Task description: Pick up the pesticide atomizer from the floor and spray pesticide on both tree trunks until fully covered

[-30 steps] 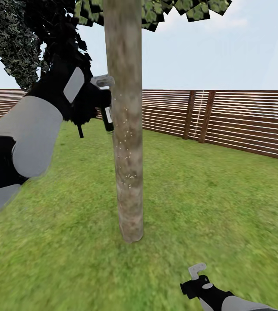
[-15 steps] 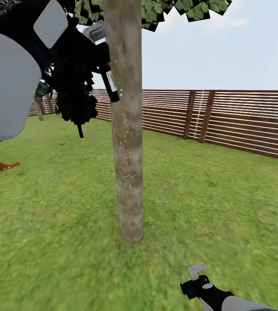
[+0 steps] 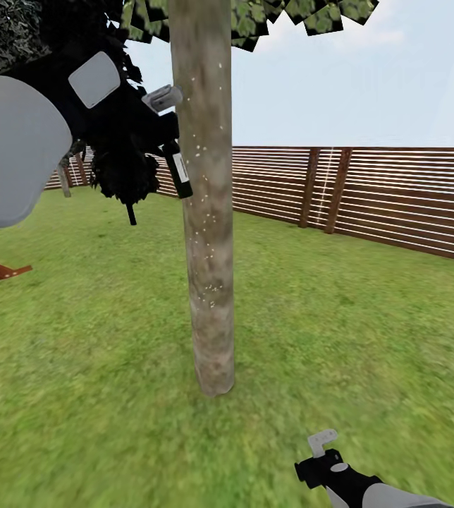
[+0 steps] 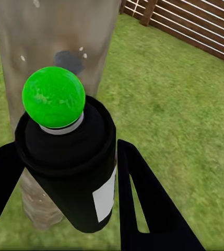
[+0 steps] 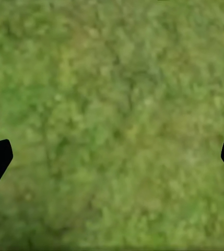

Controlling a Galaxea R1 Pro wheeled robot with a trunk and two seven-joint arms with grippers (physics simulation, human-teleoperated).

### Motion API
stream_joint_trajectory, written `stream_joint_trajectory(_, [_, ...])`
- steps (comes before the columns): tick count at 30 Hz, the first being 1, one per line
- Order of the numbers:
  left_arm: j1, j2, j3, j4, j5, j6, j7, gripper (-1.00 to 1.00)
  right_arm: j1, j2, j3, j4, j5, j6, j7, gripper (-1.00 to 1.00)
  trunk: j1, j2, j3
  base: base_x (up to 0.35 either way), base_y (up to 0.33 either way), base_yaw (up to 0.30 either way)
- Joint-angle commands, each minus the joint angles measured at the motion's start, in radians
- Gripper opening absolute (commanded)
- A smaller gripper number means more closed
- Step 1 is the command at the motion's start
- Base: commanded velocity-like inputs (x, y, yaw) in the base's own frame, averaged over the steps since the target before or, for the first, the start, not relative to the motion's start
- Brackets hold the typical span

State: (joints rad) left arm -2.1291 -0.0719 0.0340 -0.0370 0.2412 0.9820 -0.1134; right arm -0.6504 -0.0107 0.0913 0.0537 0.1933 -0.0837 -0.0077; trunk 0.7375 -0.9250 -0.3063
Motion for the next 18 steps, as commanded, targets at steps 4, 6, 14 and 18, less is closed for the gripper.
stream_joint_trajectory(4, [0.000, 0.000, 0.001, 0.003, 0.001, 0.000, 0.000, -1.00, 0.000, -0.001, -0.001, -0.001, -0.002, -0.006, 0.000, 1.00, 0.000, 0.000, 0.000, 0.000, 0.000, 0.000])
stream_joint_trajectory(6, [0.000, 0.000, 0.001, 0.004, 0.001, 0.000, 0.000, -1.00, 0.000, -0.002, -0.001, -0.001, -0.003, -0.008, 0.000, 1.00, 0.000, 0.000, 0.000, 0.000, 0.000, 0.000])
stream_joint_trajectory(14, [0.025, 0.001, 0.001, 0.005, -0.002, -0.002, 0.003, -1.00, 0.000, -0.003, -0.001, -0.002, -0.003, -0.008, 0.000, 1.00, 0.000, 0.000, 0.000, 0.000, 0.000, 0.000])
stream_joint_trajectory(18, [0.049, 0.000, 0.001, 0.005, -0.002, -0.002, 0.002, -1.00, 0.000, -0.003, -0.001, -0.002, -0.003, -0.008, 0.000, 1.00, 0.000, 0.000, 0.000, 0.000, 0.000, 0.000])
